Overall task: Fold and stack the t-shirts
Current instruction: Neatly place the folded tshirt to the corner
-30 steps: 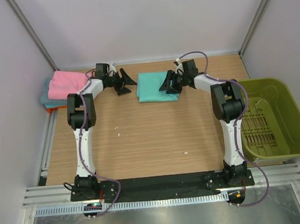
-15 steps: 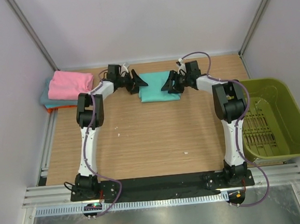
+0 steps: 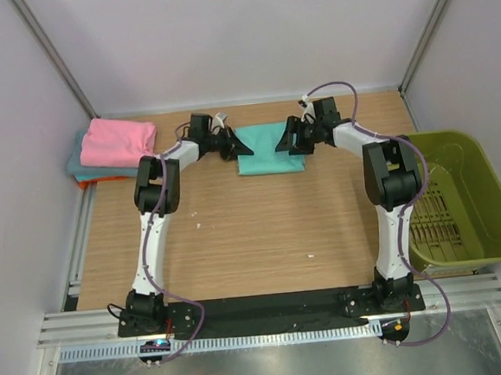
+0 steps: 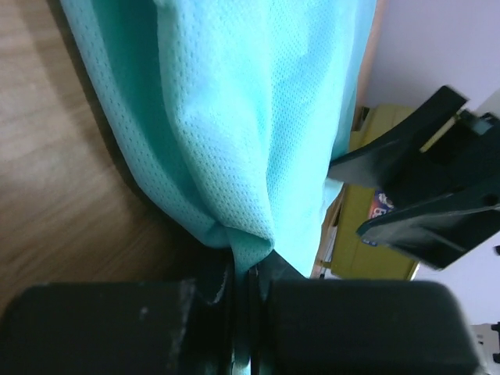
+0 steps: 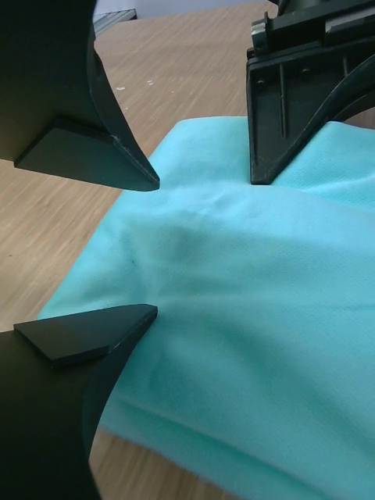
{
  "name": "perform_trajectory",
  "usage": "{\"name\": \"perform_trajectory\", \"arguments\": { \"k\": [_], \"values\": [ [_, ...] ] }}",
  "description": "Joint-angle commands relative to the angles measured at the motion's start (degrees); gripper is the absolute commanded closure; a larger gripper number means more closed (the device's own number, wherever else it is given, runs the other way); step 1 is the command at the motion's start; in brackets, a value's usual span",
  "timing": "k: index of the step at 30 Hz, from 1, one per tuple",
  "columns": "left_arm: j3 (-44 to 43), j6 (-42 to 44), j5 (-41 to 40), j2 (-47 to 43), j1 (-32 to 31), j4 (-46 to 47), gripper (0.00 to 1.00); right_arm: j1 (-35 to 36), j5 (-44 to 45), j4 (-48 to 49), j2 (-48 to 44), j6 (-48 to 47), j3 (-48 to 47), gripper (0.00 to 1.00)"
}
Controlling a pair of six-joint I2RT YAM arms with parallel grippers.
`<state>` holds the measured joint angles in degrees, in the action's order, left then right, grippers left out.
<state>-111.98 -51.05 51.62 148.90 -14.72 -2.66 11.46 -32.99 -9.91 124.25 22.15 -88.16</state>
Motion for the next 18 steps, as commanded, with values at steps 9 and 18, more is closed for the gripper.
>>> {"name": "perform_trajectory", "arguments": {
  "k": [9,18],
  "values": [
    [-0.6,35.9,-9.7,-21.4,5.5,-35.1,1.00,-10.8,4.1,-8.0,-23.2,-7.4,2.0,0.34],
    [-9.8,61.2,-31.2,-24.8,10.3,-59.4,1.00,-17.2,-1.3,-5.0,-38.9,-4.3,18.2,0.35]
  ]
}}
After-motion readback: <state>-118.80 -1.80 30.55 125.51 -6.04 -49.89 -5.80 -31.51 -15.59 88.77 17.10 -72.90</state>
